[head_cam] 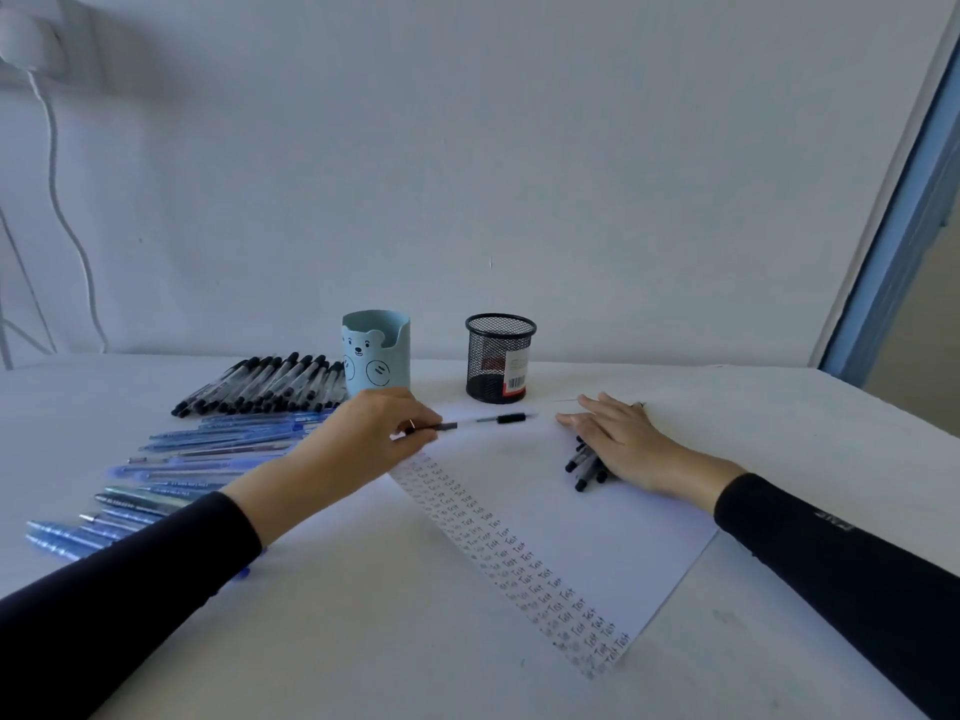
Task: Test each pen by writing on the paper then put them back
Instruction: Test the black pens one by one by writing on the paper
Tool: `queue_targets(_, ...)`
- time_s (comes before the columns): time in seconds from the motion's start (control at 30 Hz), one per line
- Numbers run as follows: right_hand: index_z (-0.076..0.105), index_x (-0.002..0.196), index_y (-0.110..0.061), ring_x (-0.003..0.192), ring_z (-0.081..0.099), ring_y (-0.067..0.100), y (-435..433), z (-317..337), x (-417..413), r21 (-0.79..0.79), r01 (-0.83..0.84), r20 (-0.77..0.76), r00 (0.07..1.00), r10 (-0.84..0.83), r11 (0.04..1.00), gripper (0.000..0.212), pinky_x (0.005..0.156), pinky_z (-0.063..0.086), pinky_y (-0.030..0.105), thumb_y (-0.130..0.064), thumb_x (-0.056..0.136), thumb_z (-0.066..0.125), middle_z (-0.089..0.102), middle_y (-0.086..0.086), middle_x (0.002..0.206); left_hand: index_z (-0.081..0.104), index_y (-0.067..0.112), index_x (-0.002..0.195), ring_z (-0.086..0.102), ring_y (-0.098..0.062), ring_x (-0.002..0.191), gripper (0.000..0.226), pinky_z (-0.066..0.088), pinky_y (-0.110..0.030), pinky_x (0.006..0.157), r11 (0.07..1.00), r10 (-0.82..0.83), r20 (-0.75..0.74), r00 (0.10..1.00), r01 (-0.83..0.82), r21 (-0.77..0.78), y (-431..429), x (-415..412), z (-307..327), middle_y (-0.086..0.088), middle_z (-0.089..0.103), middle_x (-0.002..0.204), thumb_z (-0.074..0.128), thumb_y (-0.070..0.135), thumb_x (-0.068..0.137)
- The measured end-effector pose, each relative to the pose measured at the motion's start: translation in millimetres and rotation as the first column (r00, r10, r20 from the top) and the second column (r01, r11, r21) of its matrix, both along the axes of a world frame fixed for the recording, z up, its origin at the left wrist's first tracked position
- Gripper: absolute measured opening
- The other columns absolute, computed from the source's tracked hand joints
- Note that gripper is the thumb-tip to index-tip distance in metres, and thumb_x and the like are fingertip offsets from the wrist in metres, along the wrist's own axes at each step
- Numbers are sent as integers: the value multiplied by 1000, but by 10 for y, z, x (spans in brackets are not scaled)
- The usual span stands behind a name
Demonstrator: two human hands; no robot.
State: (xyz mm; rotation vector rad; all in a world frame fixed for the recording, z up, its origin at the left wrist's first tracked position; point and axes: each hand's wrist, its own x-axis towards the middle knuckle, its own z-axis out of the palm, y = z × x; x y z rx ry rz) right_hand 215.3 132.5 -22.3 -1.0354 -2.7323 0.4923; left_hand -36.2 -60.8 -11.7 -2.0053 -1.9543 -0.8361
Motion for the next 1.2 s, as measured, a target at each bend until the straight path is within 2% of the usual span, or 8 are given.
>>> queue_targets(0.17,34,151,-34,151,1,15,-64,-28,-374,33,-19,55,998,18,999,55,122,-5,43,-51,103,12,17,-3,163,74,14,103,61,-9,69,18,51,-15,71,951,53,156,986,-98,294,-123,-211,276,2,66,86,73,12,85)
queue_targets(0.3,50,141,-28,144,26,14,-122,-27,-451,180,-39,-63,997,51,983,50,121,8,38,-45,105,20,42,-8,151,74,16,100,60,-1,72,15,46,-5,69,878,189,302,934,-298,374,-257,-466,481,1,68,86,72,15,86)
queue_targets(0.5,60,107,-47,120,42,-2,-221,111,-393,70,-271,-175,944,279,960,31,106,35,26,-44,80,43,56,-27,118,71,19,81,58,-10,63,12,44,-20,61,810,497,404,768,-578,100,-393,-1013,348,0,67,73,66,26,90)
queue_targets(0.63,68,110,-31,115,50,0,-207,131,-383,44,-311,-158,936,314,950,26,95,35,9,-16,90,61,53,-26,117,49,15,55,36,-19,53,37,31,-26,54,744,633,327,701,-668,-9,-439,-1355,188,-6,43,53,63,24,88)
queue_targets(0.77,71,102,-34,108,58,1,-194,191,-354,53,-337,-108,934,341,940,19,86,36,1,-19,95,60,56,-16,119,42,10,50,33,-22,49,46,30,-27,52,733,653,275,706,-680,6,-479,-1430,145,-9,38,48,62,18,90)
queue_targets(0.97,54,102,-50,97,62,15,-292,264,-350,47,-341,-236,909,342,939,20,90,50,38,-30,99,54,64,-8,103,69,-3,69,60,-30,66,33,51,-36,64,727,670,237,704,-686,-18,-442,-1423,71,-19,69,72,66,22,90)
queue_targets(1.1,55,102,-51,93,57,29,-425,416,-436,-21,-310,-385,880,278,950,10,92,44,41,-44,96,50,60,14,98,71,6,84,63,-30,85,25,48,-36,72,731,673,185,716,-682,-24,-468,-1413,70,-15,70,91,64,28,91)
queue_targets(1.2,59,102,-36,89,63,22,-438,542,-501,-189,-328,-528,829,185,926,41,86,41,36,-70,80,59,70,8,92,72,10,103,56,-22,87,23,39,-30,75,798,595,141,791,-603,16,-455,-1252,162,-8,62,98,61,29,93)
